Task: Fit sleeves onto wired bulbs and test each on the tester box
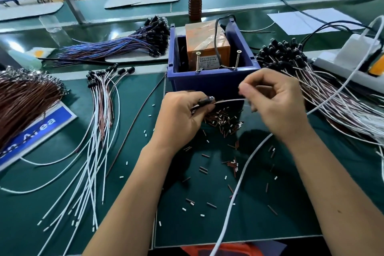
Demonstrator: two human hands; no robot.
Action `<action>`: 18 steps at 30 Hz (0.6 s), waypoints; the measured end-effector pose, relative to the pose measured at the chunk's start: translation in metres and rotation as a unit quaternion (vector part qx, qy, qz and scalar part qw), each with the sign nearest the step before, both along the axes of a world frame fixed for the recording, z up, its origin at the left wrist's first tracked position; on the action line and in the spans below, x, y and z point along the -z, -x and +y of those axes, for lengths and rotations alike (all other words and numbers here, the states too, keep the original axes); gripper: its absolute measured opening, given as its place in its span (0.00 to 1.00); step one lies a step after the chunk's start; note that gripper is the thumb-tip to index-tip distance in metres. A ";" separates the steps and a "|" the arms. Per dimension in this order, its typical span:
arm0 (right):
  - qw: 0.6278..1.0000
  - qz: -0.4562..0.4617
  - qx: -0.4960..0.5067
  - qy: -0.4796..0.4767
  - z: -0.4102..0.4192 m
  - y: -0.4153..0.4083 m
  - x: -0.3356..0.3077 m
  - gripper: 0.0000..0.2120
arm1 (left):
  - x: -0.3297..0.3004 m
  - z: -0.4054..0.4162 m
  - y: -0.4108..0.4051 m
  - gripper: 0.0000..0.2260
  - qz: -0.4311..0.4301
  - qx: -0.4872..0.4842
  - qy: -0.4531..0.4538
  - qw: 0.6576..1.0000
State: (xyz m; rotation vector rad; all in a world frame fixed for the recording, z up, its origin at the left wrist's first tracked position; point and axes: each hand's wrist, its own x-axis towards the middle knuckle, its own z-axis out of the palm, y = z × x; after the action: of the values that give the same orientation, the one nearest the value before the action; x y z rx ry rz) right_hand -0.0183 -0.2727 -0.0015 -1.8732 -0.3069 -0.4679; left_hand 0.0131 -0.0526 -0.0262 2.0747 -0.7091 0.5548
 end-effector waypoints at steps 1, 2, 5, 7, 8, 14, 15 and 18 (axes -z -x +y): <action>1.000 0.016 -0.011 -0.008 -0.005 -0.001 -0.001 0.03 | 0.000 0.003 0.000 0.02 0.023 -0.003 0.028 0.999; 0.998 0.045 -0.034 -0.003 -0.010 -0.001 -0.002 0.02 | 0.000 0.004 0.000 0.02 0.055 0.000 0.067 0.996; 0.973 0.183 -0.138 -0.027 -0.026 -0.002 0.001 0.15 | -0.003 0.004 0.003 0.01 0.131 0.026 0.140 0.981; 0.956 0.215 -0.192 -0.059 -0.035 -0.003 0.000 0.19 | -0.005 0.004 0.004 0.01 0.163 0.046 0.169 0.971; 0.952 0.209 -0.208 -0.082 -0.039 -0.002 -0.001 0.18 | -0.006 0.004 0.004 0.01 0.176 0.055 0.186 0.965; 0.878 0.136 -0.367 -0.275 -0.048 0.010 -0.011 0.07 | -0.016 0.001 0.011 0.04 0.225 0.101 0.290 0.925; 0.822 0.148 -0.430 -0.341 -0.046 0.012 -0.012 0.11 | -0.018 0.000 0.013 0.04 0.233 0.108 0.301 0.919; 0.704 0.170 -0.521 -0.452 -0.035 0.014 -0.012 0.16 | -0.022 0.000 0.015 0.05 0.263 0.137 0.320 0.900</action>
State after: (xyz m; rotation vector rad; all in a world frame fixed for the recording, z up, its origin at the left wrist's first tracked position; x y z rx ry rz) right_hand -0.0323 -0.3075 0.0101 -0.5679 -0.6693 0.4747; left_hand -0.0023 -0.0528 -0.0038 1.3742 -0.4065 0.0301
